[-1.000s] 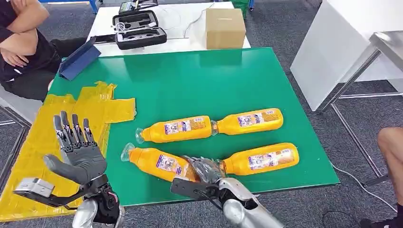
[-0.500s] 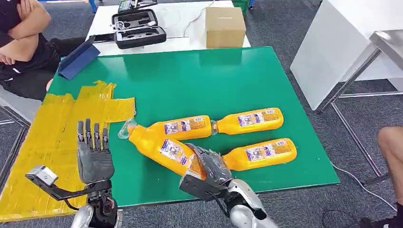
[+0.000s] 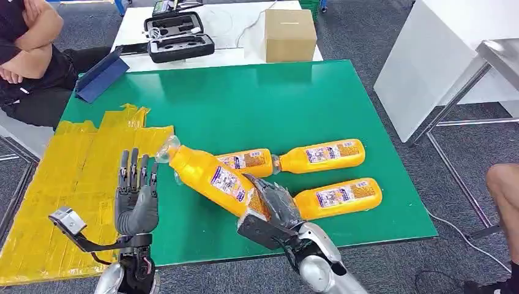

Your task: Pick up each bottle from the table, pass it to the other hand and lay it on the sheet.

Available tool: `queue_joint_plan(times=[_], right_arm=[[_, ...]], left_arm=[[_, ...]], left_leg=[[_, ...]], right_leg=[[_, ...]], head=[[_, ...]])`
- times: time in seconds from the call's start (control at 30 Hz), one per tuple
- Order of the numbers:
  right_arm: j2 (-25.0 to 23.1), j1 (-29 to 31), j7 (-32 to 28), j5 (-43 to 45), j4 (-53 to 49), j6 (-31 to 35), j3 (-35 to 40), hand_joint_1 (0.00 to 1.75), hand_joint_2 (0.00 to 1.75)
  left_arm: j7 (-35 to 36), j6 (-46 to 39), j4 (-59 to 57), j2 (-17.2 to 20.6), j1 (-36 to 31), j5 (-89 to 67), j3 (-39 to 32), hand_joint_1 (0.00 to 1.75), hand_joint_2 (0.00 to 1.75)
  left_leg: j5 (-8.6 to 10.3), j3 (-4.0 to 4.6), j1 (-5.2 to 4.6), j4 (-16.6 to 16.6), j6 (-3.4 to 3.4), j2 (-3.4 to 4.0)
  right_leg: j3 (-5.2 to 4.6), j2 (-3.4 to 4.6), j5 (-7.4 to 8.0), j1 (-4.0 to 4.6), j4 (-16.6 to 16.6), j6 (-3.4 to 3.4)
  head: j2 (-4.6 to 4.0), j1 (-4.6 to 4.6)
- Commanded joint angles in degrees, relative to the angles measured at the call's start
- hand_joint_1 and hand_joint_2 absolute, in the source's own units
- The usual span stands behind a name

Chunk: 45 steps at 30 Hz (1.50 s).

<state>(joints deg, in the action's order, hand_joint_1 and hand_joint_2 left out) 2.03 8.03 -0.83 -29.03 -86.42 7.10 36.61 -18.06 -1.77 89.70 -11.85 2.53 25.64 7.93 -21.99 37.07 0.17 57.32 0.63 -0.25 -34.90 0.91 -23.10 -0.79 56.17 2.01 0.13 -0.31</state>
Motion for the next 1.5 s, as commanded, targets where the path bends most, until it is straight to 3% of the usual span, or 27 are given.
queue_joint_plan(times=[0.03,0.37,0.53,0.97,1.0,1.03,1.5], right_arm=[[-0.3,7.0,-0.7,0.5,3.1,-2.0,0.6,1.75,1.75],[-2.2,9.2,-0.3,-0.8,5.1,-4.0,5.9,1.75,1.75],[-4.1,10.5,0.0,-3.3,7.3,-5.7,14.3,1.75,1.75],[-5.8,13.3,0.1,-2.8,13.3,-7.7,19.9,1.75,1.75],[-5.8,13.5,0.0,-2.7,13.5,-7.9,20.3,1.75,1.75],[-5.8,13.6,0.0,-2.6,13.6,-8.0,20.6,1.75,1.75],[-4.3,13.5,0.7,-2.9,13.2,-7.2,20.3,1.75,1.75]], left_arm=[[1.3,2.8,-6.1,3.8,-4.0,-6.0,5.1,0.0,1.75],[1.9,2.3,-7.3,3.4,-5.6,-14.1,6.2,0.0,1.75],[2.2,1.4,-9.4,2.1,-6.8,-14.7,5.0,0.0,1.75],[2.9,2.2,-9.6,1.7,-7.5,-12.6,4.7,0.0,1.75],[2.7,2.2,-9.6,1.6,-7.4,-12.1,4.3,0.38,1.75],[2.7,2.2,-9.6,1.5,-7.3,-11.6,4.1,1.73,1.75],[1.5,2.6,-8.3,0.9,-6.6,-8.7,2.7,1.75,1.75]], left_leg=[[-0.07,-0.26,-0.01,0.0,-0.06,0.07],[-0.05,-0.23,0.0,0.0,-0.04,0.06],[-0.09,-0.31,0.03,0.0,-0.07,0.16],[-0.04,-0.23,0.01,-0.1,-0.06,0.02],[-0.06,-0.28,0.03,-0.1,-0.06,-0.02],[-0.04,-0.24,0.04,-0.1,-0.06,0.04],[-0.05,-0.24,0.05,0.0,-0.04,-0.09]], right_leg=[[0.23,-0.03,-0.06,0.02,0.0,-0.1],[0.2,-0.02,-0.05,0.02,0.0,-0.08],[0.26,0.06,-0.05,0.05,0.0,-0.11],[0.21,-0.09,-0.07,0.03,0.0,-0.1],[0.29,-0.13,-0.1,0.05,0.0,-0.11],[0.22,-0.06,-0.07,0.06,0.0,-0.11],[0.25,-0.21,-0.11,0.07,0.0,-0.1]], head=[[0.0,0.0],[0.0,0.0],[0.0,0.0],[0.0,0.02],[0.0,0.02],[0.0,-0.02],[0.0,0.0]])
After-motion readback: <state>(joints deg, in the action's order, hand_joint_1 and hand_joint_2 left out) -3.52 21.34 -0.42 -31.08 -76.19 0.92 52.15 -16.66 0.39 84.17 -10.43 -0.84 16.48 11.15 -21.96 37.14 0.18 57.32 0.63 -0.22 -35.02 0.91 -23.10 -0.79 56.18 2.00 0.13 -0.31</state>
